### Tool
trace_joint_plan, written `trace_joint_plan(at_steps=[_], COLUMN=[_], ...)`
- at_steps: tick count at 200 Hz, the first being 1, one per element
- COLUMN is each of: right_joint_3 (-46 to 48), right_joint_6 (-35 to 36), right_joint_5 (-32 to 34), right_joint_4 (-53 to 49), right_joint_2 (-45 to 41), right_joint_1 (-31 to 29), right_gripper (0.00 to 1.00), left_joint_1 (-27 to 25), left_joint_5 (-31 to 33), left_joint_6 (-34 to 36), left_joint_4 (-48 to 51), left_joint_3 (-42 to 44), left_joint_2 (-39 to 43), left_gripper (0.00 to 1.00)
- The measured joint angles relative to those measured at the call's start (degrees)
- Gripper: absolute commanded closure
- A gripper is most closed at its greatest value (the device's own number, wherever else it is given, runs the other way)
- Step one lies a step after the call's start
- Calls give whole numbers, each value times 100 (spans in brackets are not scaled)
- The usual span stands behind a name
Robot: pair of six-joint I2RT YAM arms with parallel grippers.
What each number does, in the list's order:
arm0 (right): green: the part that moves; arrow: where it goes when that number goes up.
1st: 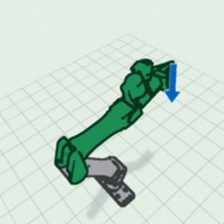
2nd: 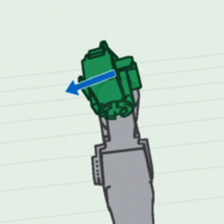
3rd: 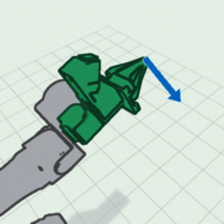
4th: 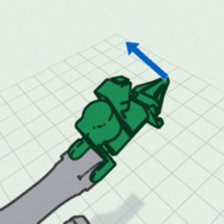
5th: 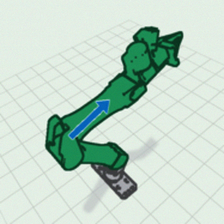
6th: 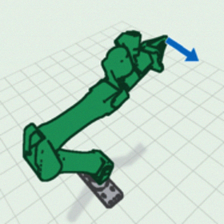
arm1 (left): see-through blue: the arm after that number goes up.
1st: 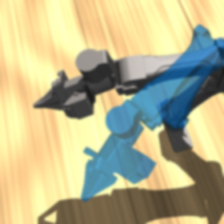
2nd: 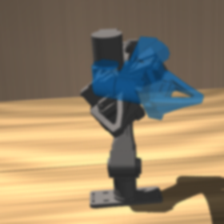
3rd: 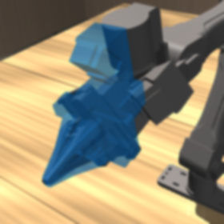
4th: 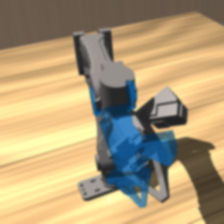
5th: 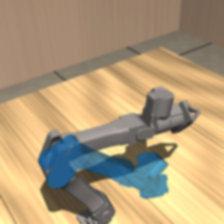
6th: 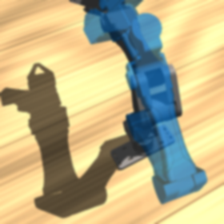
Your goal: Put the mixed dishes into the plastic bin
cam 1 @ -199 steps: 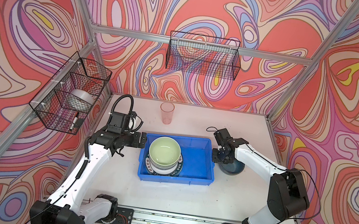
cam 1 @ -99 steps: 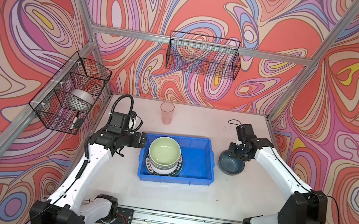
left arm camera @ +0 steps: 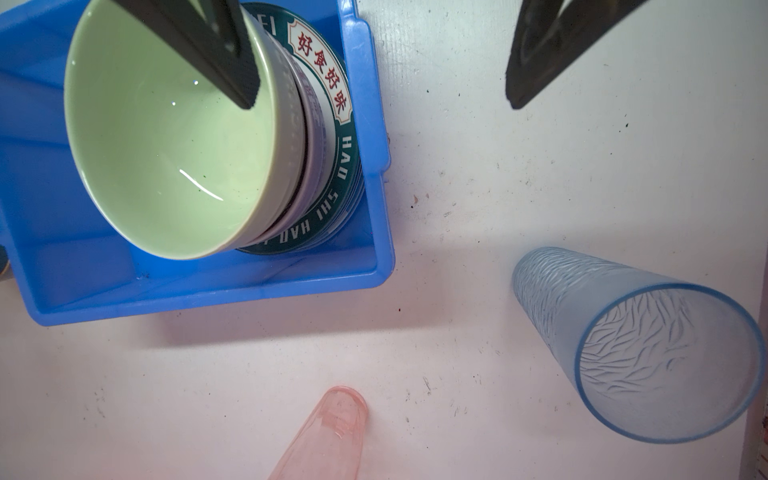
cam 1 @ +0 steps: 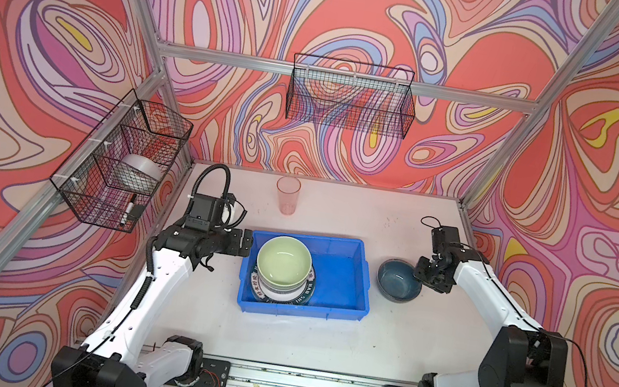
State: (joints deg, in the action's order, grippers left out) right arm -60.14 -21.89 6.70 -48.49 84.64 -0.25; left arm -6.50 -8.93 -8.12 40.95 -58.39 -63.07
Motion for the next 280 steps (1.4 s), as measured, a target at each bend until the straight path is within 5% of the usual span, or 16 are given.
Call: trace_joint_plan(at_steps=[88,212,280], right_joint_3=[256,372,-66], right_joint_6=[-197,-262,-83], right_joint_5=[-367,-538,-450], right_joint_4=[595,765,186], right_joint_2=[531,496,120], right_joint_1=[61,66,70], right_gripper=[70,100,100], left_joint_1=[0,0,0], left_joint_5=[-2,0,2], left_joint_6=[22,22,22], left_joint_4=[0,2,2], left_joint_3=[4,44,44], left_joint_2=[0,0,0], left_gripper=[4,4,4])
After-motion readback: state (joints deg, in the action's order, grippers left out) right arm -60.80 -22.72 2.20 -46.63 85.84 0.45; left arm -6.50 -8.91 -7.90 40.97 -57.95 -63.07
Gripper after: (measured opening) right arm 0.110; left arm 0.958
